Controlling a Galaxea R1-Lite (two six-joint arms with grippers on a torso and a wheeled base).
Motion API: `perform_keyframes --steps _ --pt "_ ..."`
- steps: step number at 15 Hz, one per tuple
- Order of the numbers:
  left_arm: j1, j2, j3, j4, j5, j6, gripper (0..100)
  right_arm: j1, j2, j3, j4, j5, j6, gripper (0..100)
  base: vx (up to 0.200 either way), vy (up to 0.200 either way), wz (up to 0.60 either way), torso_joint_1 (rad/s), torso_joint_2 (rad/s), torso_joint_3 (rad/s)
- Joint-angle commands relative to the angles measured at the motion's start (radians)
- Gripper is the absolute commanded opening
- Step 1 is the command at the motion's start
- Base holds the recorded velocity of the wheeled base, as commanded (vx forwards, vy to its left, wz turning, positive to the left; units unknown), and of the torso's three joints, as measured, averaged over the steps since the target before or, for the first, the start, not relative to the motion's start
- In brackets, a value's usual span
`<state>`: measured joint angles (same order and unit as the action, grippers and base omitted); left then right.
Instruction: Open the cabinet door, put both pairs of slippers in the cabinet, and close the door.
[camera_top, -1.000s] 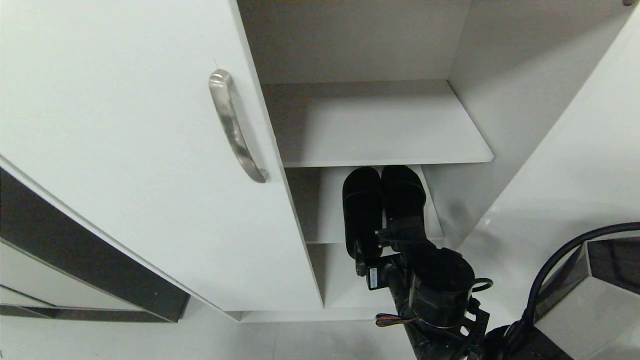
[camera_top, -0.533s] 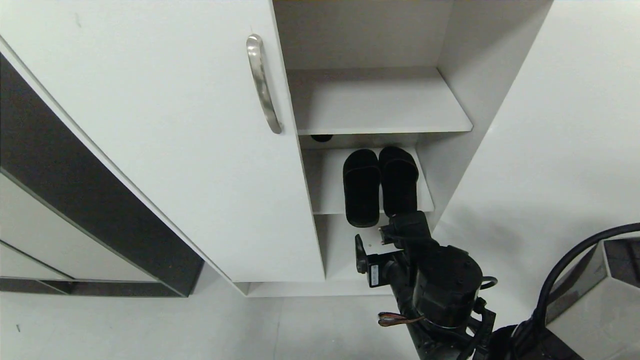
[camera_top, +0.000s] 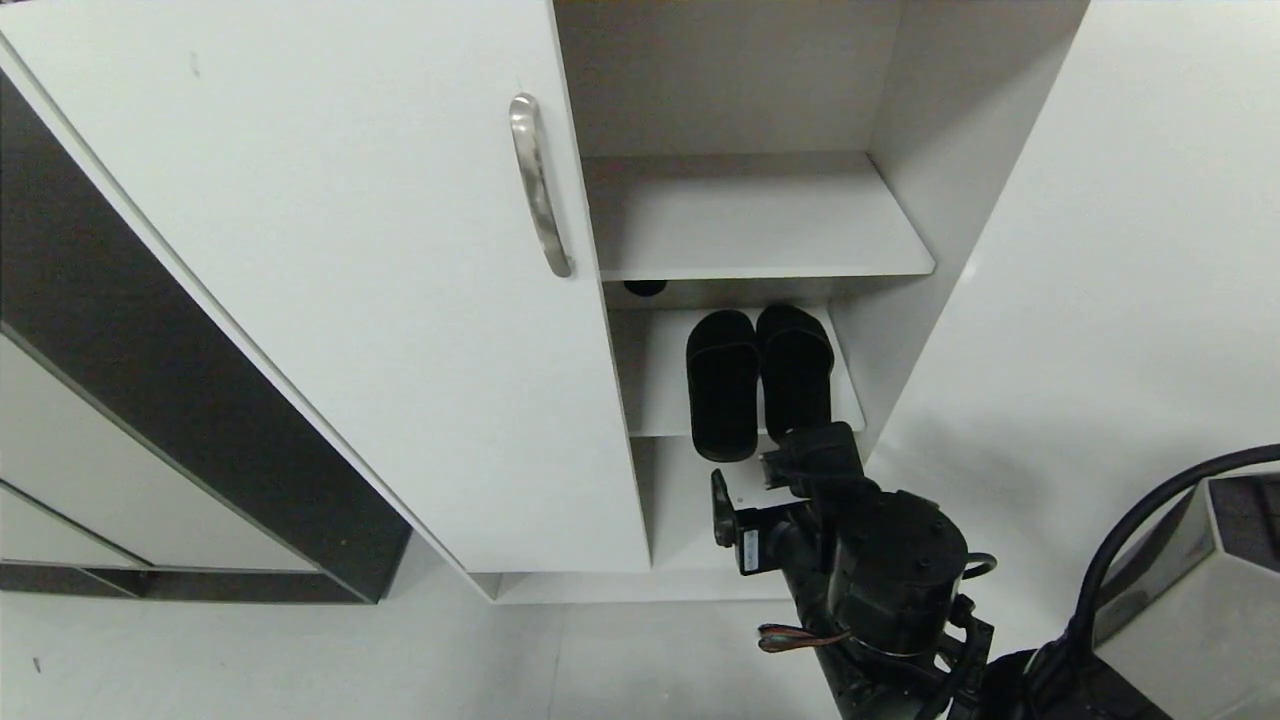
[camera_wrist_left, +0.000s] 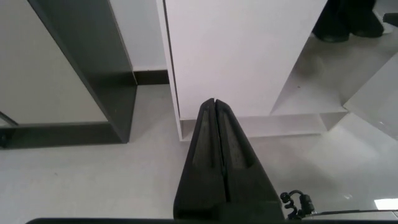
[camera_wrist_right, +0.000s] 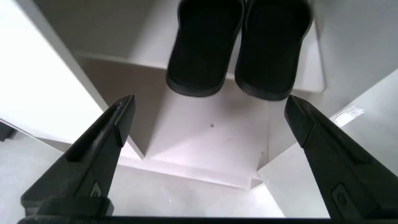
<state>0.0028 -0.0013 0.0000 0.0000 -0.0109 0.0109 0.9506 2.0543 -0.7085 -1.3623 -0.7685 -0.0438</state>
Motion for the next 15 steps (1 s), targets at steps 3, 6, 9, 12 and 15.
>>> perform_keyframes --steps 3,6,9,12,15 --pt "0.0 0.001 0.0 0.0 0.0 0.0 0 -0.001 -0.008 0.007 0.0 0.0 -0.001 100 0.0 0.0 0.0 0.001 0.0 0.194" --pt "0.0 0.001 0.0 0.0 0.0 0.0 0 -0.015 -0.006 0.007 0.005 0.002 -0.001 100 0.0 0.0 0.0 0.002 0.0 0.204" --pt "0.0 0.001 0.0 0.0 0.0 0.0 0 -0.018 -0.006 0.014 0.005 0.003 -0.001 100 0.0 0.0 0.0 0.002 0.0 0.209" --pt "0.0 0.001 0.0 0.0 0.0 0.0 0 -0.018 -0.006 0.032 0.006 0.029 0.001 100 0.0 0.0 0.0 -0.004 0.0 0.202" --pt "0.0 0.001 0.0 0.0 0.0 0.004 0 -0.007 -0.072 0.136 0.002 0.19 0.005 100 0.0 0.0 0.0 0.0 0.0 0.098"
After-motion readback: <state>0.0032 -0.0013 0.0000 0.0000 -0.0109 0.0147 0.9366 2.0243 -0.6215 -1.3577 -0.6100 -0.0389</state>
